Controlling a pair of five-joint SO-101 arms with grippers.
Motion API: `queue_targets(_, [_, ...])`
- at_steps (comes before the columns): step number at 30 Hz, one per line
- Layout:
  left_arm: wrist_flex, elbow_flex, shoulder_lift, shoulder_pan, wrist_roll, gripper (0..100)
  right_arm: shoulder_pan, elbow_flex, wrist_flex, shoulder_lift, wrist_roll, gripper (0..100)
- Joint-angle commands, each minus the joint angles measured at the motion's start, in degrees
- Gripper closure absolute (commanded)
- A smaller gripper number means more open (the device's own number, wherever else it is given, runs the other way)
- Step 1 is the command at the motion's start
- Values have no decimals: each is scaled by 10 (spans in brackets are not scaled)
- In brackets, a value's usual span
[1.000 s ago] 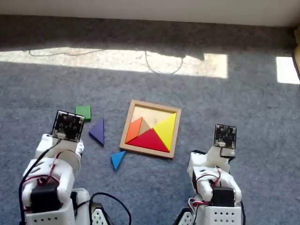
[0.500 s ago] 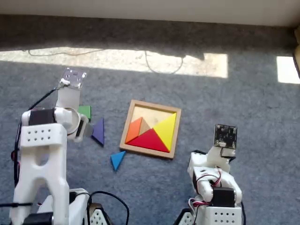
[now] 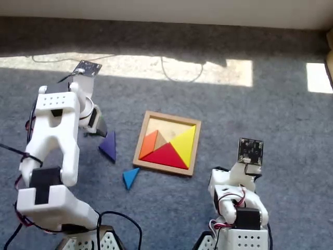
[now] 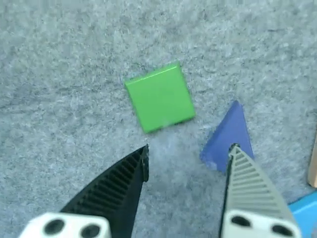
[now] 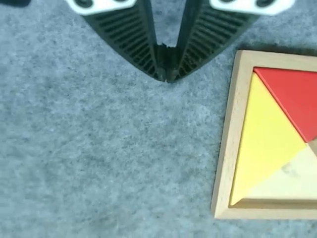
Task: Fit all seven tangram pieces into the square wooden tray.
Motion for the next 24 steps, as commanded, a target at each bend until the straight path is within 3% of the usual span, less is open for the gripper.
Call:
queue_targets(1, [-6,-66,47,-8,4,750,21,59,-10,-9,8,983])
queue_targets(13, [-2,-175,211,-24,4,753,22,59,-11,-9,8,983])
queue_targets(19, [-1,-188,226,-15,0,841,22,59,-11,-9,8,983])
queue_targets(24, [10,-185,225,-1,-1,850,22,59,-11,-9,8,983])
